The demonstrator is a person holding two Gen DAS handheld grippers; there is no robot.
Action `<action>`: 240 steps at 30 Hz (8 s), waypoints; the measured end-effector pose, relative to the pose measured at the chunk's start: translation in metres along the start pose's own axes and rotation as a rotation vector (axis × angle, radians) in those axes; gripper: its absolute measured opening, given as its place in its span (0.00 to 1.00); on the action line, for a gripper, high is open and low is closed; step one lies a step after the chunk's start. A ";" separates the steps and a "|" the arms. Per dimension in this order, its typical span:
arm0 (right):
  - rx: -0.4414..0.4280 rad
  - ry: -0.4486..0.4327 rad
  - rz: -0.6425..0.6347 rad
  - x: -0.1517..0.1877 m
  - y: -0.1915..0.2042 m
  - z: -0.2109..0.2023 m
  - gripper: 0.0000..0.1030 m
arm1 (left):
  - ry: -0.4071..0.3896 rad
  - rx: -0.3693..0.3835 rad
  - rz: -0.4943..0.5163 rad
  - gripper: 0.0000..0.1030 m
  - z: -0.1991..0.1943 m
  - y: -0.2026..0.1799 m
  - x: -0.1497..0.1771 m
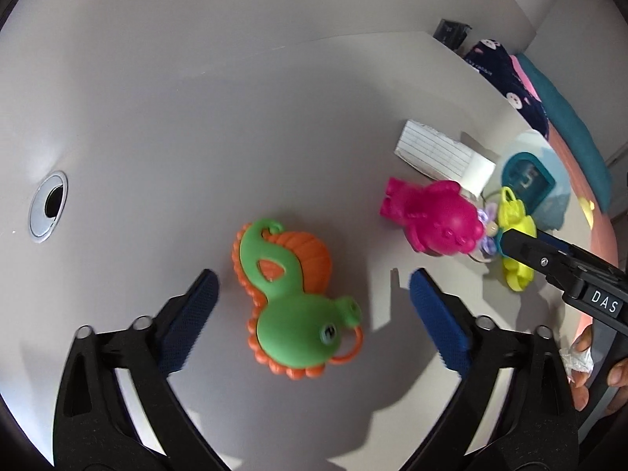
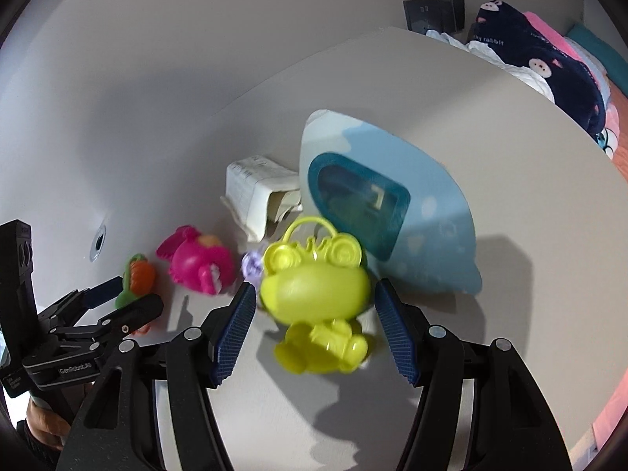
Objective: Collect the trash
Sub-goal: 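Grasp the green seahorse rattle with the left tool while the right tool grasps the yellow frog rattle, then carry seahorse and frog to the trash bag and release both, then move both tools back over the desk toward the remaining toys, then grasp the pink plush with the left tool while the right tool grasps the blue bib, then carry pink plush and bib to the trash bag and release both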
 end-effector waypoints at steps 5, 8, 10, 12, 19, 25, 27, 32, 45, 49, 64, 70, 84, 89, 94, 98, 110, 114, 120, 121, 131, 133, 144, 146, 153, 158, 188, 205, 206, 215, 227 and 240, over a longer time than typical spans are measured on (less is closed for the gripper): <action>0.031 -0.012 -0.062 -0.003 0.005 0.004 0.56 | -0.048 -0.051 0.047 0.62 -0.001 0.002 -0.003; 0.021 -0.025 -0.073 0.001 0.008 0.002 0.56 | -0.054 -0.048 0.053 0.47 -0.003 0.003 -0.002; 0.007 -0.034 -0.059 0.003 0.008 -0.002 0.56 | -0.041 -0.026 0.035 0.47 -0.003 0.004 -0.001; -0.005 -0.048 -0.050 0.003 0.009 -0.010 0.56 | -0.047 -0.021 0.030 0.47 -0.006 0.004 0.002; -0.006 -0.121 -0.050 0.006 0.011 -0.055 0.56 | -0.081 0.020 0.060 0.47 -0.028 -0.012 0.011; 0.019 -0.175 -0.039 0.021 0.000 -0.093 0.56 | -0.116 0.062 0.082 0.46 -0.043 -0.035 0.020; 0.029 -0.189 -0.031 0.027 -0.004 -0.103 0.56 | -0.125 0.085 0.092 0.46 -0.049 -0.045 0.025; 0.055 -0.232 0.000 0.044 -0.022 -0.132 0.56 | -0.128 0.131 0.134 0.46 -0.059 -0.074 0.036; 0.181 -0.330 0.159 0.110 -0.095 -0.212 0.56 | -0.111 0.252 0.349 0.46 -0.074 -0.194 0.087; 0.231 -0.348 0.214 0.135 -0.120 -0.234 0.56 | -0.086 0.298 0.433 0.46 -0.072 -0.237 0.112; 0.410 -0.379 0.461 0.249 -0.196 -0.301 0.56 | 0.070 0.442 0.723 0.46 -0.062 -0.363 0.219; 0.410 -0.364 0.527 0.280 -0.208 -0.309 0.56 | 0.130 0.441 0.789 0.47 -0.054 -0.387 0.249; 0.442 -0.391 0.608 0.310 -0.226 -0.327 0.65 | 0.152 0.374 0.767 0.93 -0.039 -0.396 0.255; 0.423 -0.385 0.596 0.305 -0.223 -0.322 0.65 | 0.174 0.360 0.749 0.93 -0.032 -0.387 0.252; 0.405 -0.371 0.565 0.293 -0.219 -0.314 0.65 | 0.161 0.354 0.736 0.93 -0.034 -0.378 0.245; 0.385 -0.360 0.537 0.280 -0.214 -0.305 0.65 | 0.150 0.342 0.712 0.93 -0.033 -0.368 0.236; 0.286 -0.303 0.412 0.224 -0.183 -0.258 0.65 | 0.117 0.272 0.556 0.93 -0.024 -0.302 0.182; 0.247 -0.286 0.364 0.202 -0.169 -0.240 0.65 | 0.106 0.244 0.501 0.93 -0.021 -0.275 0.163; 0.188 -0.260 0.284 0.167 -0.143 -0.213 0.65 | 0.087 0.210 0.418 0.93 -0.019 -0.234 0.137; 0.177 -0.255 0.270 0.160 -0.138 -0.208 0.65 | 0.084 0.202 0.400 0.93 -0.019 -0.225 0.131; 0.086 -0.215 0.161 0.110 -0.098 -0.164 0.65 | 0.050 0.131 0.255 0.93 -0.018 -0.160 0.093; 0.071 -0.210 0.145 0.102 -0.092 -0.158 0.65 | 0.046 0.118 0.223 0.93 -0.018 -0.149 0.086; 0.026 -0.179 0.044 0.051 -0.067 -0.119 0.65 | 0.024 0.074 0.019 0.93 -0.010 -0.089 0.046; 0.018 -0.172 0.024 0.041 -0.064 -0.110 0.65 | 0.014 0.067 -0.012 0.93 -0.008 -0.081 0.038; -0.004 -0.125 -0.034 0.007 -0.061 -0.071 0.65 | -0.004 0.038 -0.096 0.93 0.007 -0.057 0.005; 0.000 -0.091 -0.055 -0.011 -0.061 -0.041 0.65 | -0.004 0.020 -0.056 0.90 0.022 -0.058 -0.008; -0.040 -0.168 -0.139 -0.041 -0.046 -0.041 0.55 | -0.087 0.083 0.024 0.66 -0.001 -0.078 -0.022; 0.081 -0.309 -0.069 0.009 -0.066 -0.149 0.55 | -0.145 0.179 0.197 0.66 -0.050 -0.156 0.016; 0.089 -0.315 -0.060 0.015 -0.069 -0.155 0.55 | -0.144 0.187 0.213 0.66 -0.052 -0.163 0.020; 0.181 -0.335 0.048 0.079 -0.113 -0.202 0.55 | -0.102 0.268 0.370 0.66 -0.055 -0.238 0.073; 0.335 -0.342 0.246 0.180 -0.178 -0.262 0.55 | 0.011 0.400 0.610 0.66 -0.050 -0.343 0.169; 0.426 -0.308 0.464 0.273 -0.224 -0.294 0.57 | 0.194 0.413 0.844 0.67 -0.026 -0.403 0.251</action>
Point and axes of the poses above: each gripper's, at about its wrist camera, not at the fingertips, and z roughly the way its jaws point, y to its left, x to its underside, the point moved 7 cm from there along z, roughly the way its jaws point, and after that the axes turned 15 degrees about -z, right-handed, at the moved point
